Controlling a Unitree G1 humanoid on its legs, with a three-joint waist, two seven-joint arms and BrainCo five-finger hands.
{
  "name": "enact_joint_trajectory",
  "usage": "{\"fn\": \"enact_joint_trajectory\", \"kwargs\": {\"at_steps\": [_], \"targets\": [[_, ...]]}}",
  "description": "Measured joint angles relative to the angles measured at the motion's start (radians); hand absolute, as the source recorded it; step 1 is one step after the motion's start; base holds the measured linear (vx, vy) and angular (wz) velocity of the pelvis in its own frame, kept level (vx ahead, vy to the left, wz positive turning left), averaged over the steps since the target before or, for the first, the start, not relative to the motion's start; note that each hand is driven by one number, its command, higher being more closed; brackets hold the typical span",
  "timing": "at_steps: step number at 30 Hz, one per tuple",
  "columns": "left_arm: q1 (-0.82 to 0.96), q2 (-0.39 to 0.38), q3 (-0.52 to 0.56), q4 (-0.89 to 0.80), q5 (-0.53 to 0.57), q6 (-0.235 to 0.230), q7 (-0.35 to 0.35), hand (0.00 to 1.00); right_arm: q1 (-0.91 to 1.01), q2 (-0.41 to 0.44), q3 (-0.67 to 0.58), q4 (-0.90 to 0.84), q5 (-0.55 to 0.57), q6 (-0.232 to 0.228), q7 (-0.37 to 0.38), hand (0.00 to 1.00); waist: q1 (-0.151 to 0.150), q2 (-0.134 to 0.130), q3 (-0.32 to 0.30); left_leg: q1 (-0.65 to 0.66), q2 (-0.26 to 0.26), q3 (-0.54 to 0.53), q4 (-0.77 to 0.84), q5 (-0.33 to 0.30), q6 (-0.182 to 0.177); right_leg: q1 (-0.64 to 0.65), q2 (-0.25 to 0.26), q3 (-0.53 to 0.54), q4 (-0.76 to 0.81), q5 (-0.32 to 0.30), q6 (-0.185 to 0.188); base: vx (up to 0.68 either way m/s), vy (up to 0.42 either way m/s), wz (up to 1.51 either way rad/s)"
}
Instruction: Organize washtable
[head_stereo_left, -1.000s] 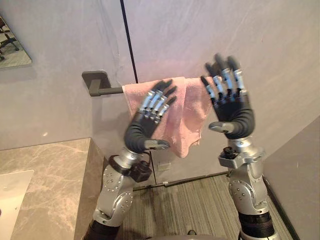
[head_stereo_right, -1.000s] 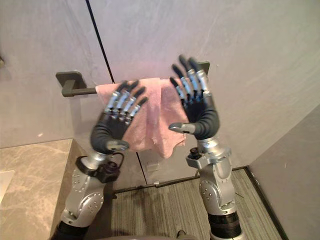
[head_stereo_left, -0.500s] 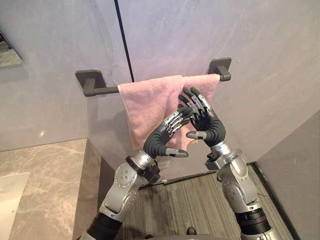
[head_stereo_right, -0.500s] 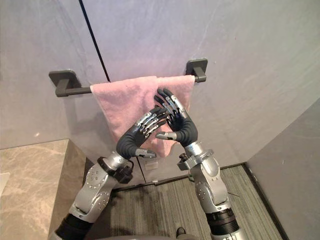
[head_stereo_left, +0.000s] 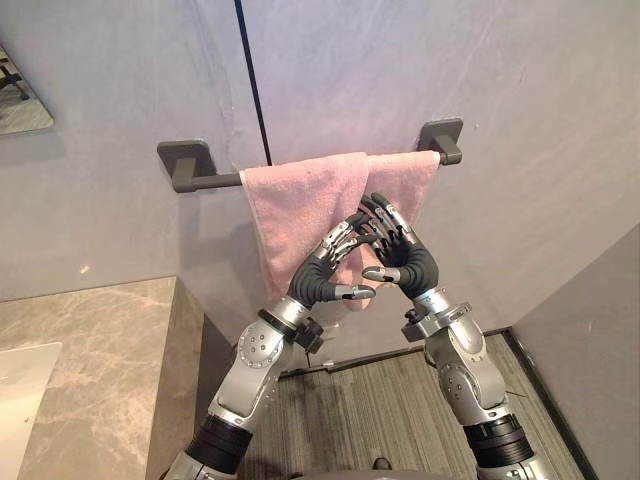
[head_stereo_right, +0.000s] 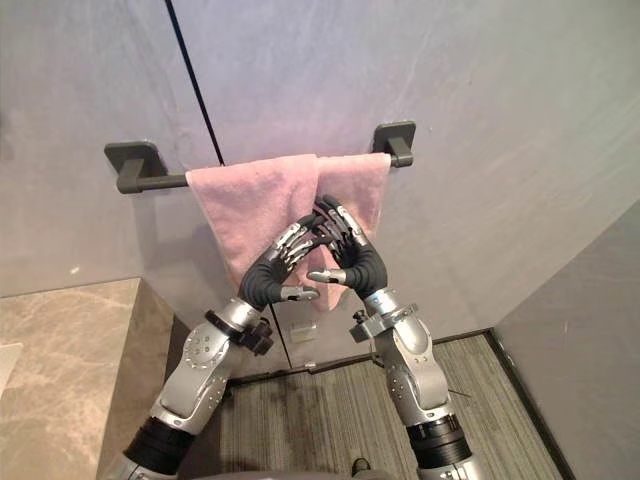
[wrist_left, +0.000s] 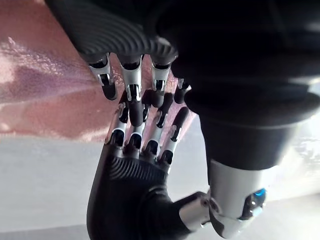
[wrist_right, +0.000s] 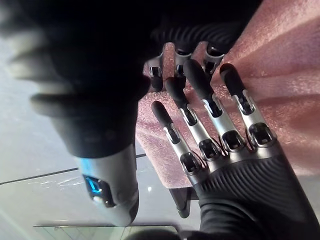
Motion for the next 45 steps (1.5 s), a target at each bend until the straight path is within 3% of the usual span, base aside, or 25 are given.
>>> {"fn": "enact_joint_trajectory", "kwargs": {"at_steps": [10,18,35,45], "targets": [[-0.038,-0.008,0.117,0.051,0.049,-0.001,0.104,0.0,0.0,0.013,-0.006,0.044,-0.008,0.005,-0.023,0.0,-0.009,-0.005,-0.009,-0.001,-0.001,-0.008,-0.037,0.033,-0.005,-0.016,0.004,-0.007,0.0,0.009,-0.006,-0.05,-0.029,0.02],[-0.079,-0.005,0.19,0.1,0.078,-0.001,0.147,0.0,-0.001,0.01,-0.035,0.046,-0.007,0.005,-0.042,0.0,-0.023,-0.006,-0.011,-0.004,0.003,-0.01,-0.035,0.035,-0.007,-0.014,0.004,-0.007,-0.004,0.012,-0.008,-0.03,-0.021,0.01],[-0.08,0.019,0.254,0.135,0.078,-0.001,0.17,0.0,-0.055,0.002,-0.072,0.127,-0.032,0.003,-0.083,0.0,-0.018,-0.027,-0.018,-0.015,0.017,-0.001,-0.027,0.041,-0.015,-0.009,0.011,0.004,-0.034,0.042,-0.022,-0.05,-0.027,-0.02],[-0.08,0.015,0.267,0.135,0.078,-0.001,0.174,0.0,-0.125,-0.008,-0.071,0.207,-0.113,0.003,-0.106,0.0,-0.009,-0.034,-0.017,-0.022,0.021,-0.008,-0.025,0.042,-0.018,-0.01,0.015,-0.002,-0.038,0.044,-0.024,-0.01,-0.011,0.01]]}}
